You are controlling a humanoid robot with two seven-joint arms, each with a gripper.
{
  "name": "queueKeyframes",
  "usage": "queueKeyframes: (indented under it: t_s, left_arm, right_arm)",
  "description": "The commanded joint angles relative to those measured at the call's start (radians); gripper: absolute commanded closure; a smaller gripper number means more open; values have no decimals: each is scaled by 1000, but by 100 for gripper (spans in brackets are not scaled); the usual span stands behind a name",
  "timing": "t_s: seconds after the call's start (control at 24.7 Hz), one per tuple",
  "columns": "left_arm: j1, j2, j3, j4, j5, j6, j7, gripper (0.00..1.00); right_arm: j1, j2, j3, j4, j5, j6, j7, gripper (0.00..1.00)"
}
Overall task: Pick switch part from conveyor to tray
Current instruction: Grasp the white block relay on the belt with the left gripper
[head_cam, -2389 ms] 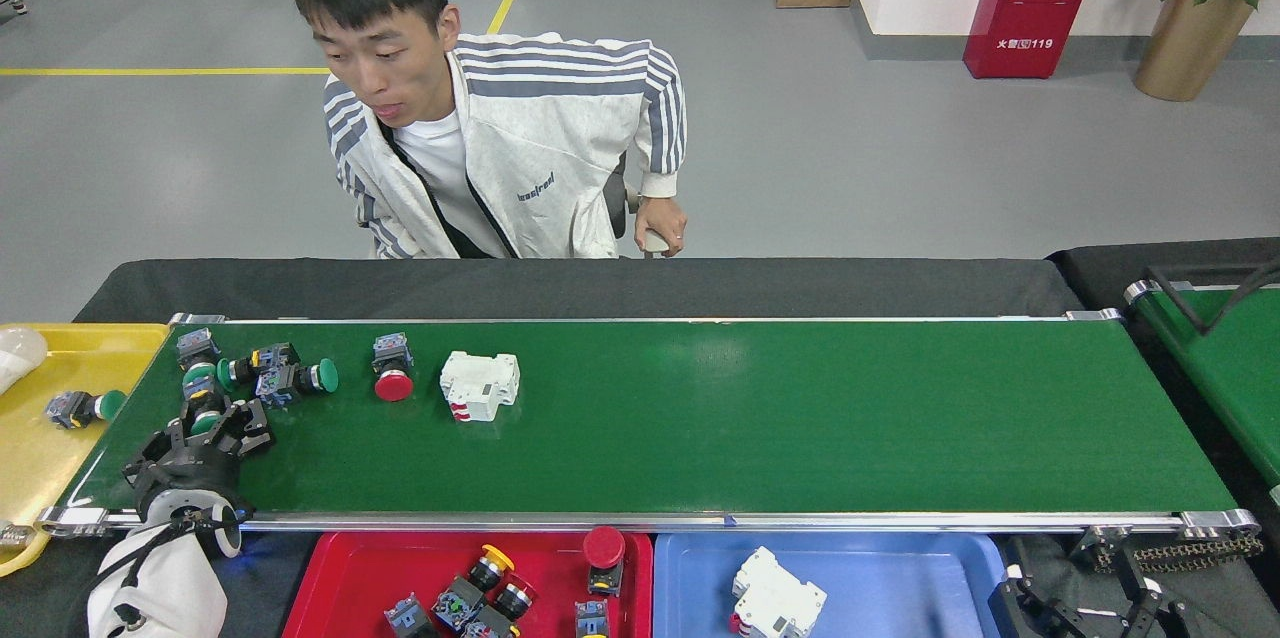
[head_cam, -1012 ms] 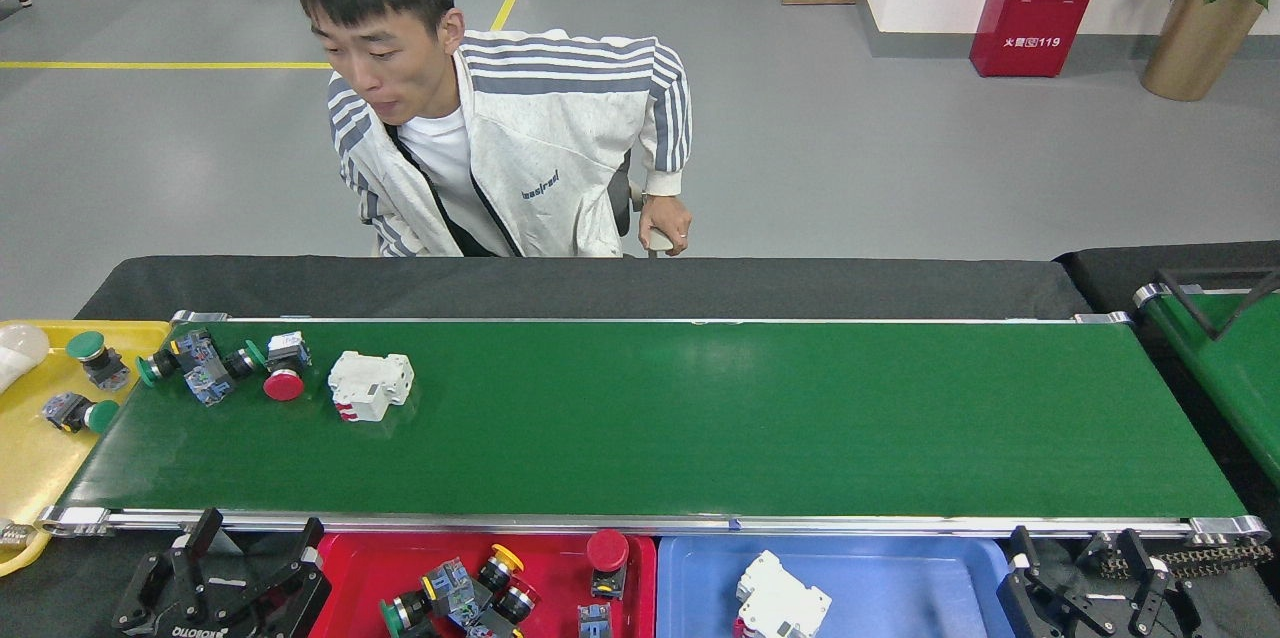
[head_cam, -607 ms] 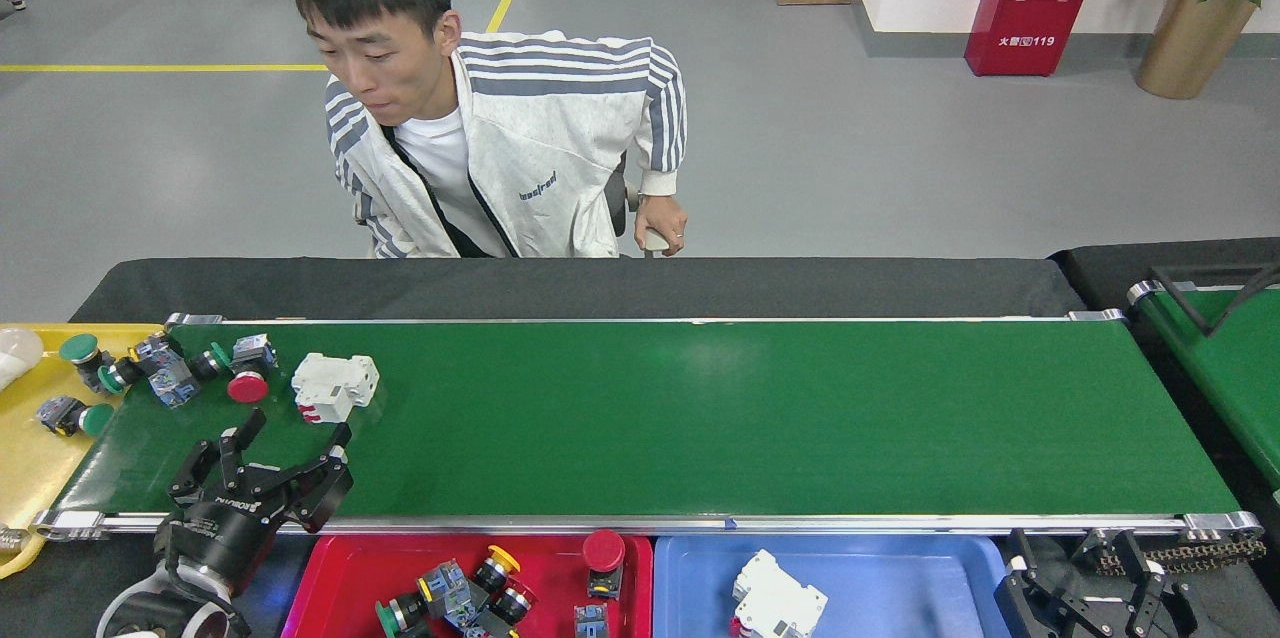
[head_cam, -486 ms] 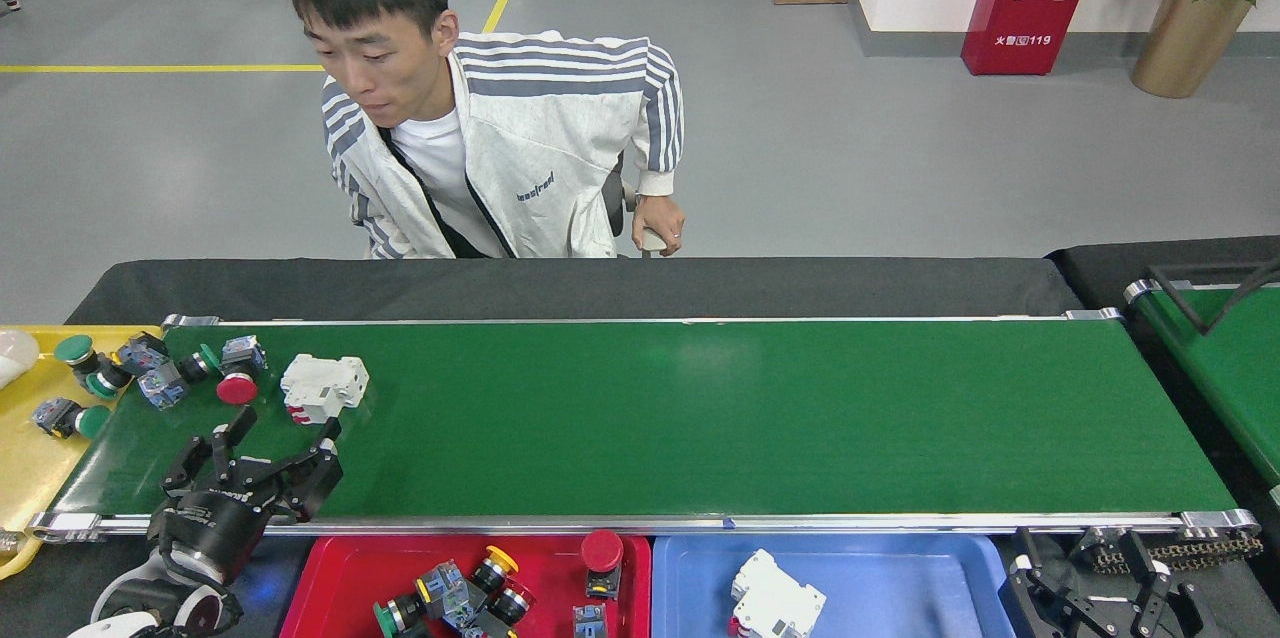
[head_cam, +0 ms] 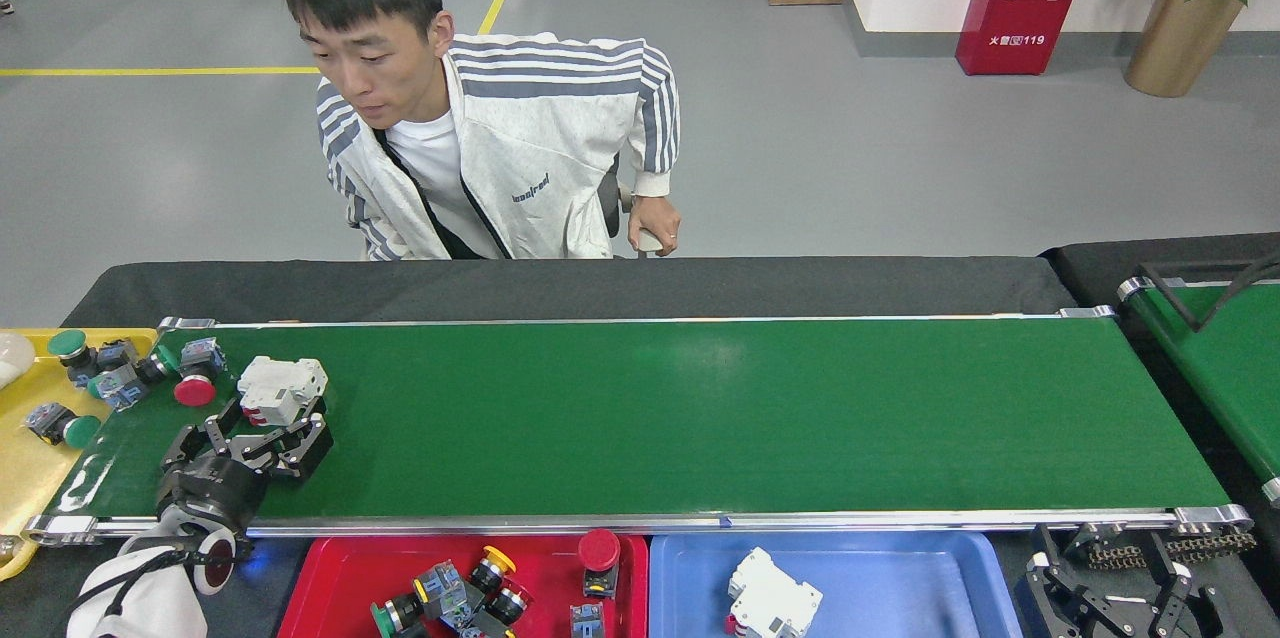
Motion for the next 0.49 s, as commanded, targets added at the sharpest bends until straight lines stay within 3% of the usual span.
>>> queueKeyframes:
  t_s: [0.0,0.12,0.45]
  left_arm:
    - [-22,17,-5,18,12,18,37,77]
    - [-17,23,-5,18,52,-13,47,89]
    - [1,17,-13,-29,56,-22,54,92]
  right_arm:
    - [-5,0,-6,-14,-3,1,-5,1]
    - [-5,0,-6,-14,-3,1,-3,1]
    - [-5,0,-6,-14,-3,1,-2,1]
